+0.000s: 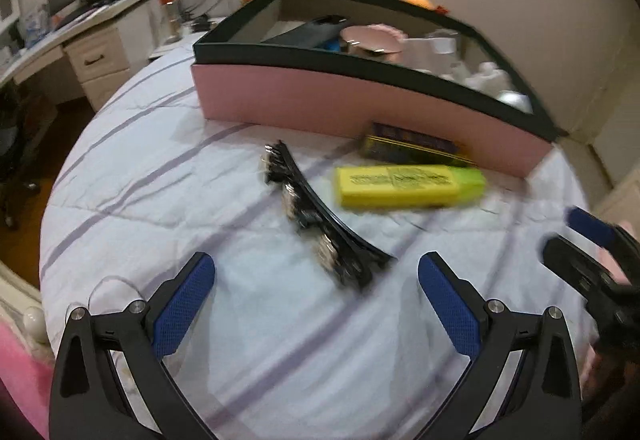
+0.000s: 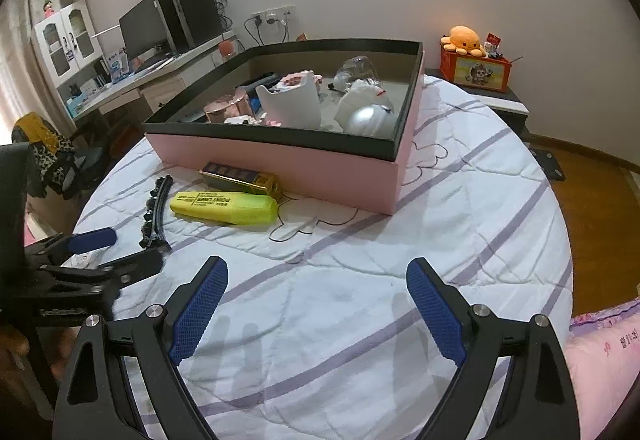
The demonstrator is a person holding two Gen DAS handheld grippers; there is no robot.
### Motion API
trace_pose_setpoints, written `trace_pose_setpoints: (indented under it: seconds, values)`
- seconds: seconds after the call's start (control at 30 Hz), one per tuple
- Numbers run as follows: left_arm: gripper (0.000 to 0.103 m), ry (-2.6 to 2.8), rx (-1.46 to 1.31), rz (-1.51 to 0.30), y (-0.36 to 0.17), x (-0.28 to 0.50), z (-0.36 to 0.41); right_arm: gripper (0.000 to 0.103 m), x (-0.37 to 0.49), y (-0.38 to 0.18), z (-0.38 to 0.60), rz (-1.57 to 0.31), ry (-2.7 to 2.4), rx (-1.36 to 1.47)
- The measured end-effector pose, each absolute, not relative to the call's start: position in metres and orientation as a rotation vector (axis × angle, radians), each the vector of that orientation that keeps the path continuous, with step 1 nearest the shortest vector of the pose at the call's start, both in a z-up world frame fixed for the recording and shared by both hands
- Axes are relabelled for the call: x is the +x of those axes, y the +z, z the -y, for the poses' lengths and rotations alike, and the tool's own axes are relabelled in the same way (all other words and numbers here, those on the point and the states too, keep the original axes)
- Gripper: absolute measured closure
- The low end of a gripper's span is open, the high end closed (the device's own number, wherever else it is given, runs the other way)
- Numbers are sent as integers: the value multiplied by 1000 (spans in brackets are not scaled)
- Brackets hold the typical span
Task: Organize rigid objects
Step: 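Move the left gripper to the black studded hair clip and grasp it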
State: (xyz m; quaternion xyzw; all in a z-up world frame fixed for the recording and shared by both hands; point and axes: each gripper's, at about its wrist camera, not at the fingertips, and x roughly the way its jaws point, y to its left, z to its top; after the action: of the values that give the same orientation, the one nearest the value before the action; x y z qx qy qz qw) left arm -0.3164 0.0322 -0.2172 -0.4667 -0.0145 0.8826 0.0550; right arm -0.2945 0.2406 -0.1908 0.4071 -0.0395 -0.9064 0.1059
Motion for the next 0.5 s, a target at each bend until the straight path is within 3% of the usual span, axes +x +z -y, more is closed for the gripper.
trace_pose_setpoints:
  seconds: [0.3, 0.4, 0.5]
  values:
    - [0, 2755, -1395, -21, -218, -317, -5, 11, -301, -195, -236, 91, -2670, 1233]
    - [17, 2773, -1371, -18, -219, -316, 13, 11, -307, -196, -226, 79, -2647, 1240]
    - [42, 2771, -1322, -64, -215, -312, 23, 11, -319, -201, -208, 29, -2601, 1271]
